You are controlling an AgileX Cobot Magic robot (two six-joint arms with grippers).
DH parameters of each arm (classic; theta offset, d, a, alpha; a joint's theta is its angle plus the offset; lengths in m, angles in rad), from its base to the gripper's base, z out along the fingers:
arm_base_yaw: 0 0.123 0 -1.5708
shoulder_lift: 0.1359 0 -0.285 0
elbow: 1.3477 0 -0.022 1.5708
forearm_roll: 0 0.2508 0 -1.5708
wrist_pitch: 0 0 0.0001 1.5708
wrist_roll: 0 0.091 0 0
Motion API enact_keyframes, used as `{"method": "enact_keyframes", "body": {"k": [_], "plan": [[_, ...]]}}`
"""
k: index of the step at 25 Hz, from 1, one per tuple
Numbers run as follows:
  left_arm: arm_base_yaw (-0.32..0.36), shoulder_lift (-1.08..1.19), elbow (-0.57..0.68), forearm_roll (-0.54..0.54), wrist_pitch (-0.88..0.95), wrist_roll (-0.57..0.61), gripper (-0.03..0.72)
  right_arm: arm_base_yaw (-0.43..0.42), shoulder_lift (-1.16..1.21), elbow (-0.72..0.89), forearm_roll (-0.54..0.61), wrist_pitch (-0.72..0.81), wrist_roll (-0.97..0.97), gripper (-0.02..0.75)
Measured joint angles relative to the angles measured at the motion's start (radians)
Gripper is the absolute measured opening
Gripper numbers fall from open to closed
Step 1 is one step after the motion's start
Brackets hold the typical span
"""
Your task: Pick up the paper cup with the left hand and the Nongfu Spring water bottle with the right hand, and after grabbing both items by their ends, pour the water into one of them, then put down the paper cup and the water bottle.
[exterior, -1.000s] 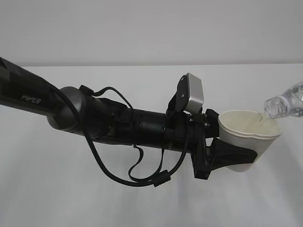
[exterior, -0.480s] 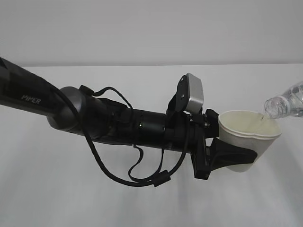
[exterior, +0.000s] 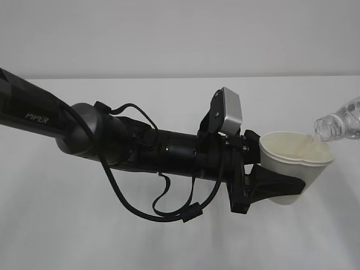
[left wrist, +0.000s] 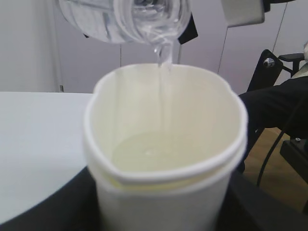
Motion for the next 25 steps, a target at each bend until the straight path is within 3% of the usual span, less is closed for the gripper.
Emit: {"method": "enact_keyframes", "body": {"k": [25], "plan": [[0.0,0.0,0.0,0.002,0.0,0.0,0.421,0.0,0.0,0.0,0.0,0.002,-0.028,0.386]]}}
